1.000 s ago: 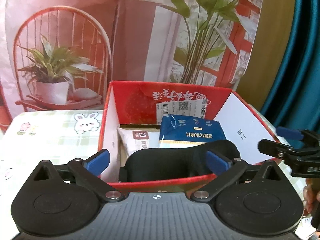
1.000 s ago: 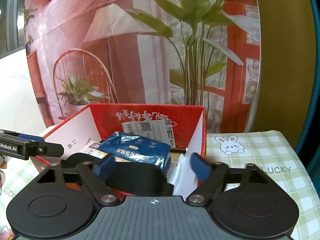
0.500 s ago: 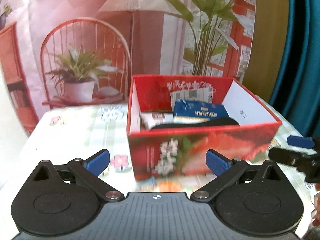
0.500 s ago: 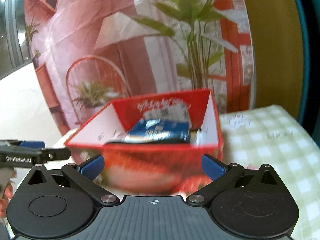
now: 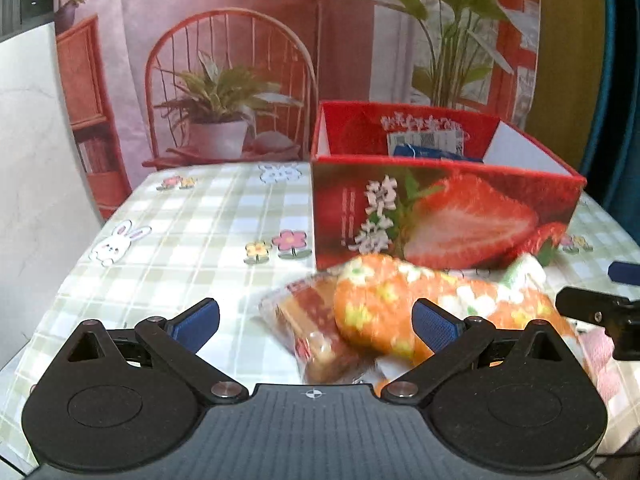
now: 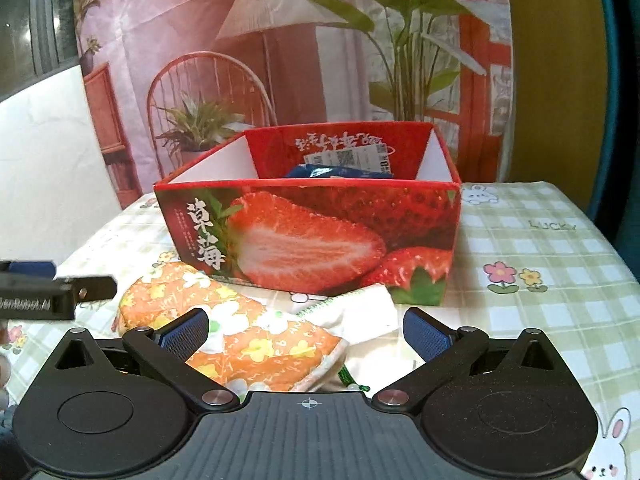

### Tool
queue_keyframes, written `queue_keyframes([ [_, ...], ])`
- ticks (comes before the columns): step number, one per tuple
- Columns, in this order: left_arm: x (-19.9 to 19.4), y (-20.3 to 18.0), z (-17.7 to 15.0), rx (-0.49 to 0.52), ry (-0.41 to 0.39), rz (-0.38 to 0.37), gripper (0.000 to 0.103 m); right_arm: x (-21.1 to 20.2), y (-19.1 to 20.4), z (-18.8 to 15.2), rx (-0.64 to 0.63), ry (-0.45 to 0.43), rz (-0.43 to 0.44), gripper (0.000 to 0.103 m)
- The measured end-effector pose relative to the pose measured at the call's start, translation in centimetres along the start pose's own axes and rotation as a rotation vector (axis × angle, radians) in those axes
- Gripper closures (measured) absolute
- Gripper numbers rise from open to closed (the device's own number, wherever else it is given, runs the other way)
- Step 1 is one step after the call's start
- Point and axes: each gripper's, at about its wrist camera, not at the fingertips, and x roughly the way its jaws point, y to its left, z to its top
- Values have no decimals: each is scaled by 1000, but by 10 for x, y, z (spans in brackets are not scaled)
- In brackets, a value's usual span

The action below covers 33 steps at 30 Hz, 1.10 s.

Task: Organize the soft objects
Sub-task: 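Move both grippers to the orange floral cloth beside the box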

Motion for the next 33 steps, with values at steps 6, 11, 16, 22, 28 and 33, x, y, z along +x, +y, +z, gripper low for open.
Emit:
queue_keyframes([
  [6,3,3,-2,-14,1,-36,0,6,8,-7,-54,58,-9,0],
  [11,13,-1,-6,-16,25,-51,0,17,24,-15,-147,119,14,0],
  [16,19,0,-12,-24,28,-63,0,29,25,-22,-167,165,5,0],
  [22,26,8,-17,-81,57,-132,0,36,16,-26,-148,172,-2,0],
  [28,30,12,-18,-99,76,-151,0,37,13,-26,-169,156,-43,0],
  [33,30,13,-18,-100,71,-167,0,35,7,-24,-155,142,-88,0],
])
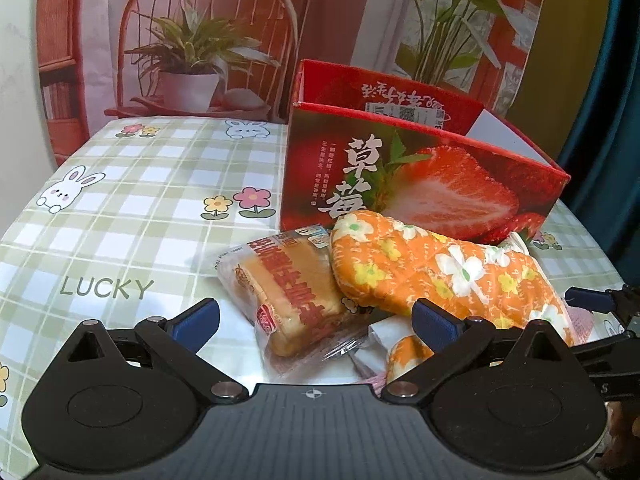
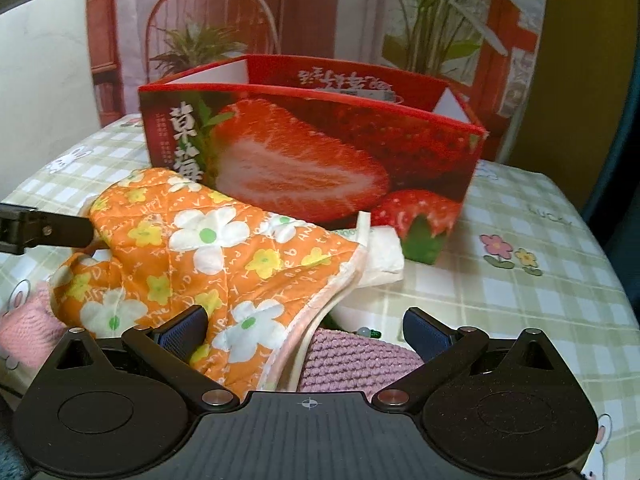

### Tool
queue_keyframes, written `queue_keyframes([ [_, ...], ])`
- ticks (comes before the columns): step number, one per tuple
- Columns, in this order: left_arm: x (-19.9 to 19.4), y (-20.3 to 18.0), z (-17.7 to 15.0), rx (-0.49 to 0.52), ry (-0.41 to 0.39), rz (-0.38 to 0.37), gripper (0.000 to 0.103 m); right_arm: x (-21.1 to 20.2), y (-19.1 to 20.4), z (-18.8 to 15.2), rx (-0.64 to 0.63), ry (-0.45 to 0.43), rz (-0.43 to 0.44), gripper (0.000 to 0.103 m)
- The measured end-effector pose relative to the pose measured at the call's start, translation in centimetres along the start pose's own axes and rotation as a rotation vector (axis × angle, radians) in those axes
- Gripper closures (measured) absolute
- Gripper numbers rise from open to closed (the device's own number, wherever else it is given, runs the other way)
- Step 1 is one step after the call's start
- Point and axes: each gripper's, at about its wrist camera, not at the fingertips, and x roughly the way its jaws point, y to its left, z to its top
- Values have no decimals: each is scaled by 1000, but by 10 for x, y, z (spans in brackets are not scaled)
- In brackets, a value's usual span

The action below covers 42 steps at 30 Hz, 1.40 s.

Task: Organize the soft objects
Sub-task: 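Move both grippers to the orange floral cloth beside the box, then grasp the orange floral cloth with the left gripper while the right grasps its edge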

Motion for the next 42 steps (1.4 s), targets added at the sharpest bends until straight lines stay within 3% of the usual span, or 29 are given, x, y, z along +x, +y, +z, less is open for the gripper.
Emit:
queue_keyframes([
  [6,1,1,0,-10,6,-20,2,-1,-6,0,24,-9,-23,0],
  [17,14,-1,35,-10,6,-130,28,-3,-6,-3,16,-36,2,1],
  [22,43,-12,46,-9,74,-179,36,-3,-8,-2,21,-42,17,4],
  [28,51,-14,36,-47,115,-222,42,-3,-11,-2,38,-53,46,9],
  [32,37,-10,28,-63,71,-240,59,-5,-12,0,59,-73,87,13],
  [35,29,-6,20,-80,40,-236,65,-6,-11,1,58,-76,109,19],
  [42,29,5,6,-122,51,-211,67,-9,-12,2,74,-78,145,25],
])
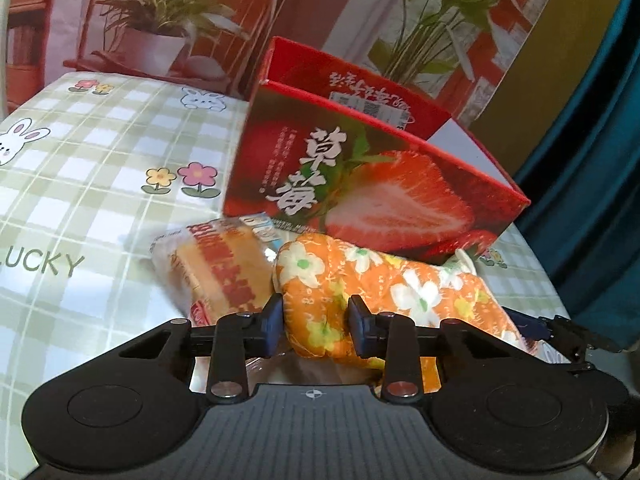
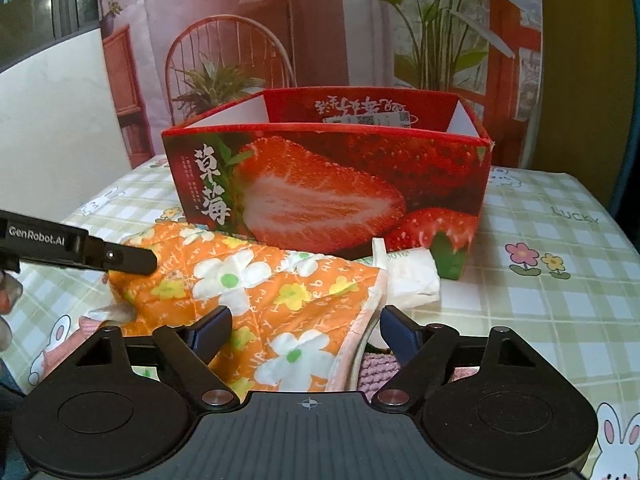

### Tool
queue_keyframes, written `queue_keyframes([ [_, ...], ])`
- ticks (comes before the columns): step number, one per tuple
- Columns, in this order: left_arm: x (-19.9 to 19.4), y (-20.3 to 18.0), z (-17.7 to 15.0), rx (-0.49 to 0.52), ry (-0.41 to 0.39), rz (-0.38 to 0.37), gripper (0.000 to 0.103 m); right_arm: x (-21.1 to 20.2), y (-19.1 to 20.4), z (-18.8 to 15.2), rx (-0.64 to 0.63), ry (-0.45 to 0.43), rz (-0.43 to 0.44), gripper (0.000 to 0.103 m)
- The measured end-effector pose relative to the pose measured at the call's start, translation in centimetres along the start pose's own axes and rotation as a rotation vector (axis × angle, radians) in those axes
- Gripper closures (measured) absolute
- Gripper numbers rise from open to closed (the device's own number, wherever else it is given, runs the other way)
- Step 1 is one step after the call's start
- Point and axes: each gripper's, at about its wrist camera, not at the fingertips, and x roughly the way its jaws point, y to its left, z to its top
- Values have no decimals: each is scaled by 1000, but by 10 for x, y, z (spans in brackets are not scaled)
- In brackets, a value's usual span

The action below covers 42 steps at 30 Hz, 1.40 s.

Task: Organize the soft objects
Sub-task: 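Grasp the orange floral cloth with the left gripper while the right grasps its edge, then lift the orange floral cloth with both grippers and lower it into the red box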

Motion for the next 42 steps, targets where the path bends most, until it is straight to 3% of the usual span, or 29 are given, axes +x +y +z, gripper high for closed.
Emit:
queue_keyframes([
  [3,2,1,-2,6,4,2,67,0,-2,-1,20,4,5,26],
  [13,1,5,-7,-11,-2,-31,67,0,-10,0,68,-3,39,64],
  [16,-7,5,-7,-6,-52,-50,80,-2,-13,0,85,-15,62,73],
  [20,-19,3,-5,7,-116,-67,82,-12,-18,4,100,-56,86,88],
  [31,-50,-20,23,114,-262,-42,82,-37,-17,30,40,-179,117,91],
  [42,-52,-52,105,238,-399,-26,82,-42,-23,112,-80,-335,93,91],
])
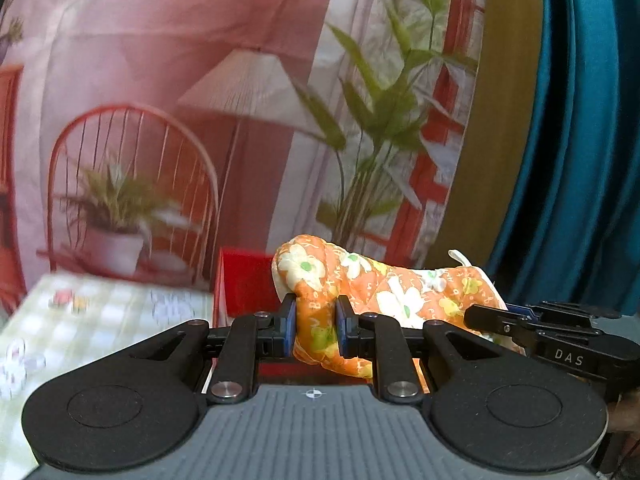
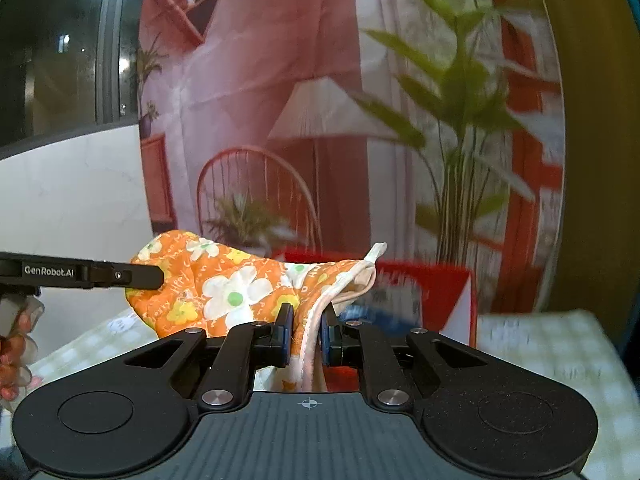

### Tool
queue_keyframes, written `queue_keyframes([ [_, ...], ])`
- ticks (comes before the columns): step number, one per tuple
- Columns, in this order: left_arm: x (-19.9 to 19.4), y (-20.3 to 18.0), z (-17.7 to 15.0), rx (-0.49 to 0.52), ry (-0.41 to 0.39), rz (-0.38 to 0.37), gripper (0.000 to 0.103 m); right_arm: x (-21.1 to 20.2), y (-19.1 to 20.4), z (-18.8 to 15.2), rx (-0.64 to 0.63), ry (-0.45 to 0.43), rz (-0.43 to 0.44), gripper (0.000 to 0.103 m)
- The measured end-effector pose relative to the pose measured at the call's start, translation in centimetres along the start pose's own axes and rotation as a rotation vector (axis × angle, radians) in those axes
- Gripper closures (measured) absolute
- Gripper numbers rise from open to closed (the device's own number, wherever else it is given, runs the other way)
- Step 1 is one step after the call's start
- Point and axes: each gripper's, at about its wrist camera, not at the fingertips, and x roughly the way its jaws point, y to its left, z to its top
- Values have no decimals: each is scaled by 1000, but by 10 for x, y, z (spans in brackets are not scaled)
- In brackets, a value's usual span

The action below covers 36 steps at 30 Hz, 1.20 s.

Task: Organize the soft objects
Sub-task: 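Lift the orange floral cloth with both grippers and lower it into the red box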

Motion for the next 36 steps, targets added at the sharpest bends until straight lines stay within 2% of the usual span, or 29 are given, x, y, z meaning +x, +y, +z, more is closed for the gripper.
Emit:
queue_keyframes([
  [5,41,-1,28,7,-11,20,82,31,-12,25,-42,-35,-28,91],
  [9,78,1,41,22,13,45,82,66,-32,39,21,-23,-54,91],
  [19,145,16,41,21,129,83,82,137,-55,39,49,102,-112,91],
  [27,175,22,29,34,221,85,79,176,-75,21,142,218,-147,91],
  [32,182,25,21,42,251,84,55,187,-80,12,168,272,-162,91],
  [36,180,26,20,44,256,89,43,191,-79,11,158,297,-171,90],
])
